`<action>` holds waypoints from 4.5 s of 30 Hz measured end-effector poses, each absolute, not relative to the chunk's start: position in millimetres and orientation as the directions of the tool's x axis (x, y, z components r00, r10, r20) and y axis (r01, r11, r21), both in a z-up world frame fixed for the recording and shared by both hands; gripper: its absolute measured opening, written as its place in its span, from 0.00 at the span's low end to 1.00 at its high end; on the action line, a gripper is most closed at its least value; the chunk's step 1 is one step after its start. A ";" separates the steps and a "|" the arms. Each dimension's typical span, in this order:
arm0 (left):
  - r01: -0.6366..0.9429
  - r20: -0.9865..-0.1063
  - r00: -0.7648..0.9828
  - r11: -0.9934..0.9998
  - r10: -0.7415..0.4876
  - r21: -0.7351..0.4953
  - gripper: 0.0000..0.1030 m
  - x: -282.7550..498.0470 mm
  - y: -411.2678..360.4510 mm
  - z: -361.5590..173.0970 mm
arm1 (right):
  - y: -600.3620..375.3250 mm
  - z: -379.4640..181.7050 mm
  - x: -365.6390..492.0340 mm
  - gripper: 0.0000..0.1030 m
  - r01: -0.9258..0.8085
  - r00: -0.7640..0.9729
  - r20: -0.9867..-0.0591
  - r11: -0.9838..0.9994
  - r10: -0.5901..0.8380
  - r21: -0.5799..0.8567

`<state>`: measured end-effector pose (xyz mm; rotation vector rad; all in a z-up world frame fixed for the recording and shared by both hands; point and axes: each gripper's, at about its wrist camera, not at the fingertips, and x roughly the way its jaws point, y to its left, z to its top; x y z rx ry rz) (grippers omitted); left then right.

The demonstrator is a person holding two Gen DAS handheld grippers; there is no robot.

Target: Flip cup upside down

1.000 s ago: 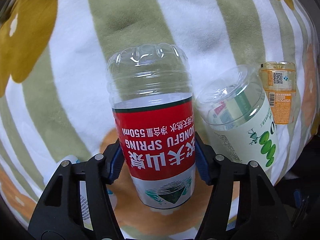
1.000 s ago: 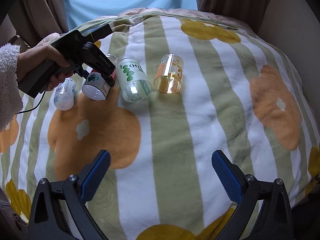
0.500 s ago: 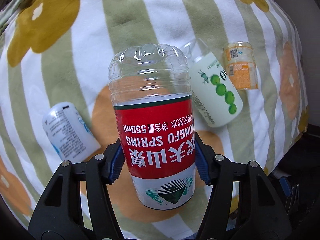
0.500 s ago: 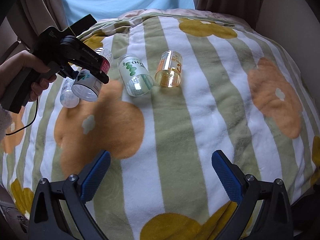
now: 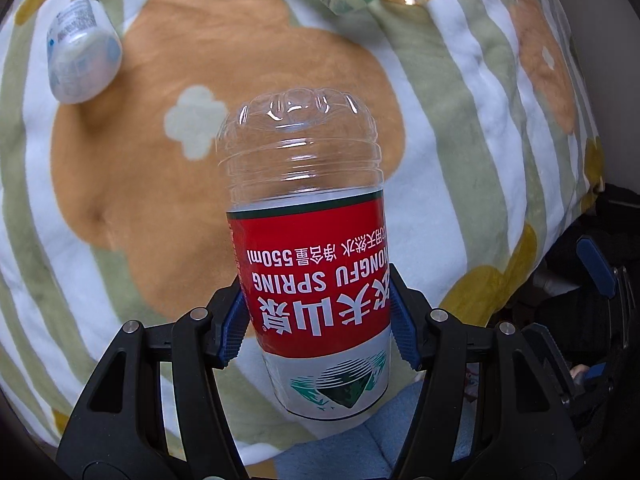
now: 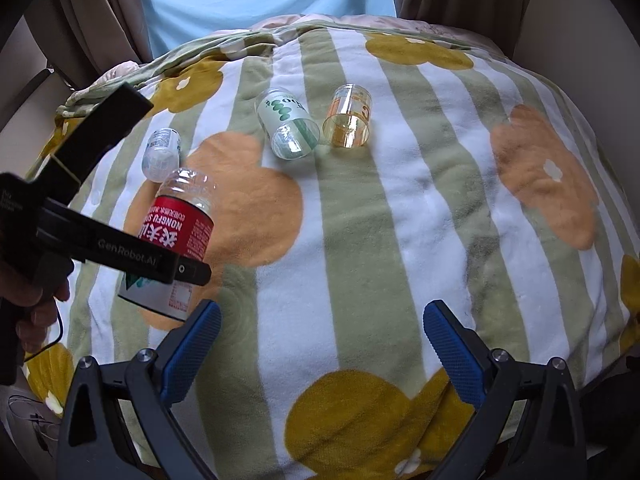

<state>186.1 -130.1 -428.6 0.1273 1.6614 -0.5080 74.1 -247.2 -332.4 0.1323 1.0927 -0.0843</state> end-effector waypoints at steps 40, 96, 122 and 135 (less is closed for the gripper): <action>-0.044 -0.959 0.063 0.959 -0.277 -0.280 1.00 96.9 25.8 -353.9 | -173.0 -409.6 203.9 0.73 0.142 0.053 -0.929 0.918 0.366 0.370; -0.095 -0.964 0.026 0.959 -0.266 -0.267 1.00 86.7 30.2 -388.0 | -140.1 -364.3 118.1 0.58 -0.388 0.592 -0.728 0.914 0.346 0.119; -0.124 -0.971 0.024 0.963 -0.236 -0.238 1.00 84.1 52.4 -393.0 | -124.2 -370.1 89.9 0.72 -0.508 0.602 -0.731 0.860 0.321 -0.040; -0.114 -0.979 0.033 0.972 -0.202 -0.204 1.00 75.2 56.8 -388.7 | -126.8 -375.3 93.9 0.99 -0.501 0.578 -0.755 0.865 0.310 -0.029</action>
